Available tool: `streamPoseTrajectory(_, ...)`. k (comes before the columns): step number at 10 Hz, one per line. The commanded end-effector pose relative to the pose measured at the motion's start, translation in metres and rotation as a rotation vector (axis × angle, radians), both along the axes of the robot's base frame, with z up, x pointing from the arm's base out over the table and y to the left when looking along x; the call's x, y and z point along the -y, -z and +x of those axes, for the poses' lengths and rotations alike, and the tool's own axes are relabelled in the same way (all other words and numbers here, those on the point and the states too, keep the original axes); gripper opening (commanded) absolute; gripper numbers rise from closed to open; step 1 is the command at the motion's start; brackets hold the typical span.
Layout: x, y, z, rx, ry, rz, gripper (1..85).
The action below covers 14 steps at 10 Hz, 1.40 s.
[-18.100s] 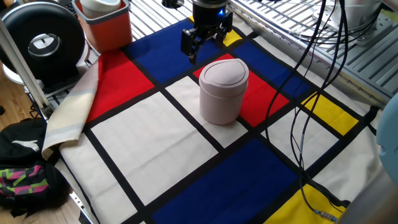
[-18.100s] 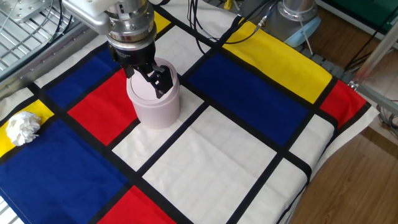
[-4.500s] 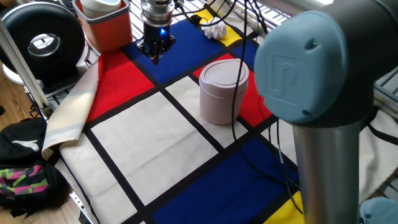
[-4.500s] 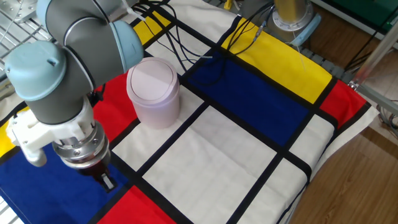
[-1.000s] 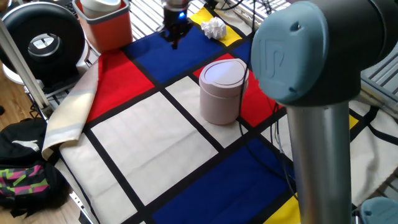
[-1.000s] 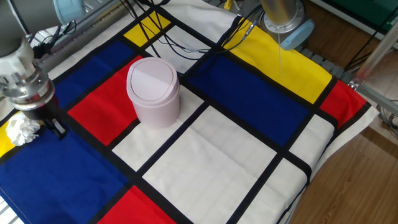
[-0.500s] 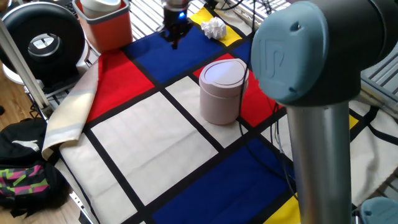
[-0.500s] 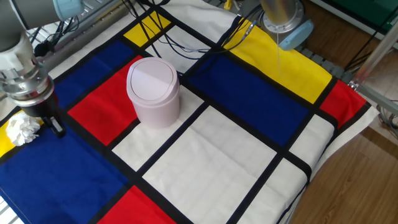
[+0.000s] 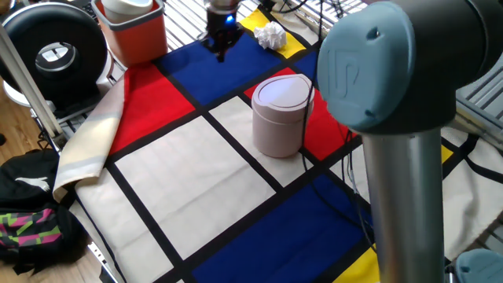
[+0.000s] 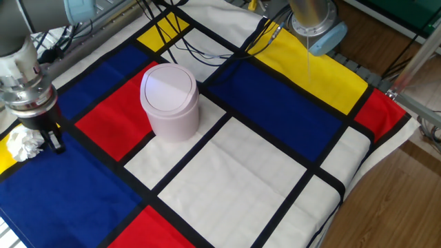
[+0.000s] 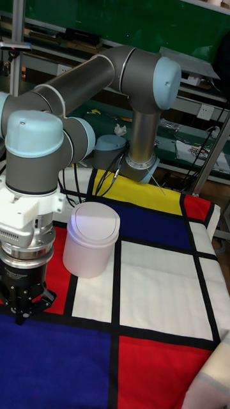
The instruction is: Put the garbage in the trash can
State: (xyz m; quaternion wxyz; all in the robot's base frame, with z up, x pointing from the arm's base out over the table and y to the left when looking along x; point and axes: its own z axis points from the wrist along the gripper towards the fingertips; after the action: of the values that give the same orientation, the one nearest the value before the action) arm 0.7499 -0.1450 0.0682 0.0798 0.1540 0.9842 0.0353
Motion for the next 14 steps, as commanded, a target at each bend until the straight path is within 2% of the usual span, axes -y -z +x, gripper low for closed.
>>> streamPoseTrajectory(1, 0.003, -0.002, 0.005, 0.022, 0.009, -0.005, 1.0)
streamPoseTrajectory(3, 0.006, -0.002, 0.003, 0.015, -0.023, -0.023, 1.0)
streamPoseTrajectory(4, 0.008, -0.001, -0.002, -0.004, -0.043, -0.033, 1.0)
streamPoseTrajectory(5, 0.006, 0.000, -0.007, -0.025, -0.063, -0.027, 1.0)
streamPoseTrajectory(6, 0.020, -0.005, -0.005, -0.042, -0.091, -0.021, 1.0)
streamPoseTrajectory(8, 0.045, -0.010, 0.008, -0.039, -0.149, -0.009, 1.0)
streamPoseTrajectory(9, 0.055, -0.013, 0.012, -0.041, -0.167, 0.004, 1.0)
streamPoseTrajectory(10, 0.066, -0.016, 0.013, -0.050, -0.178, -0.002, 1.3)
streamPoseTrajectory(12, 0.080, -0.024, 0.011, -0.068, -0.212, -0.009, 4.3)
streamPoseTrajectory(14, 0.083, -0.025, 0.008, -0.078, -0.228, -0.016, 9.7)
